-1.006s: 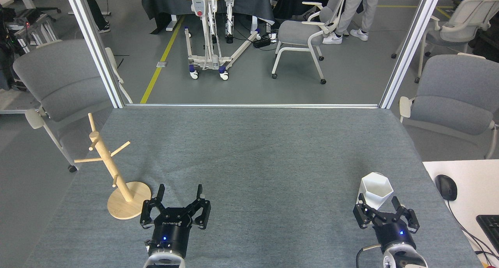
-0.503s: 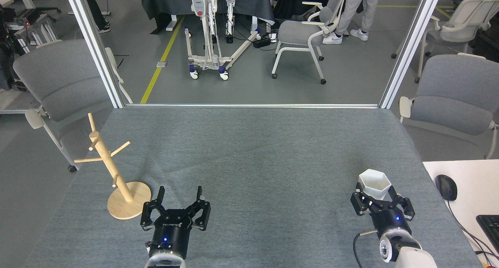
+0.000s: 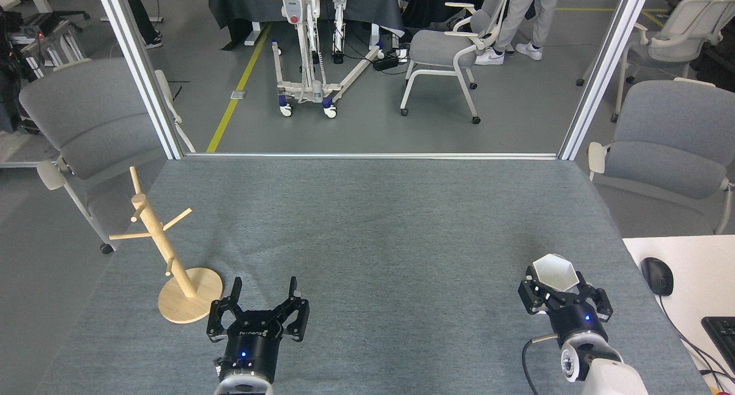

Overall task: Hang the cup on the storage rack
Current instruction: 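Close the right gripper on the white cup's rim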

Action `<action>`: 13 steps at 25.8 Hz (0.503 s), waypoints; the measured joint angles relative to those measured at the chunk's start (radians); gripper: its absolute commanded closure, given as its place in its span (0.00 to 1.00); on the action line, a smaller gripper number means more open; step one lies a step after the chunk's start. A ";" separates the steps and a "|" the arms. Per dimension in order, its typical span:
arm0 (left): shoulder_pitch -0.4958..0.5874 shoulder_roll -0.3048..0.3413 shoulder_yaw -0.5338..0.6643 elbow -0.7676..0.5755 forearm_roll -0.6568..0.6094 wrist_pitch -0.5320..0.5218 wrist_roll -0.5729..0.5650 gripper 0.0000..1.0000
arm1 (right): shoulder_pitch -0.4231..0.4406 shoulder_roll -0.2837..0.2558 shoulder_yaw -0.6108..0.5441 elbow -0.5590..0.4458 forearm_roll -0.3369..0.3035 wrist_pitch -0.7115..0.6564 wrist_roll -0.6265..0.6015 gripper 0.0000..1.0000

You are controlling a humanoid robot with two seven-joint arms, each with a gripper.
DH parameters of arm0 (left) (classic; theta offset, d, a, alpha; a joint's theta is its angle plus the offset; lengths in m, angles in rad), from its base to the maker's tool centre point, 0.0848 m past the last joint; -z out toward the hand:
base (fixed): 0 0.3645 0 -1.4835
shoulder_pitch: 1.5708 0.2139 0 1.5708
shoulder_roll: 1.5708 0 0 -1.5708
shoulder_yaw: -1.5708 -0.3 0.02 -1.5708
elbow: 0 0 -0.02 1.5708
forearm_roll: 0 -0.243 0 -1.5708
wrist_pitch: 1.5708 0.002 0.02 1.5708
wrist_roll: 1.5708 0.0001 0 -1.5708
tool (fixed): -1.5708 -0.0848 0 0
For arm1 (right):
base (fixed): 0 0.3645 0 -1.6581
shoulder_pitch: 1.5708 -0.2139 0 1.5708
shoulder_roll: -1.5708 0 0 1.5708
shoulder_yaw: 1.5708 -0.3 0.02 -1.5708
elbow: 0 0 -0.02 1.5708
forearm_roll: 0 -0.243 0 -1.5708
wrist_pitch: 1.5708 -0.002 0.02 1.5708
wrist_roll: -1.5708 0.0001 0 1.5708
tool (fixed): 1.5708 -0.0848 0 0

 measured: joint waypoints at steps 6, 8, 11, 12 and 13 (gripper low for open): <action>-0.001 0.000 0.001 0.004 0.000 0.001 0.000 0.00 | -0.013 -0.001 -0.001 0.017 0.000 0.000 0.002 0.01; -0.001 0.000 0.001 0.004 0.000 0.001 0.000 0.00 | -0.026 -0.001 -0.001 0.034 0.001 0.000 0.003 0.01; -0.001 -0.001 0.001 0.004 0.000 0.001 0.000 0.01 | -0.037 -0.001 0.000 0.056 0.001 0.000 0.004 0.01; -0.001 -0.001 0.001 0.004 0.000 0.001 0.000 0.00 | -0.040 -0.001 0.000 0.061 0.002 0.000 0.004 0.02; -0.001 -0.001 0.001 0.004 0.000 0.002 0.000 0.00 | -0.041 -0.001 0.000 0.064 0.003 0.000 0.004 0.02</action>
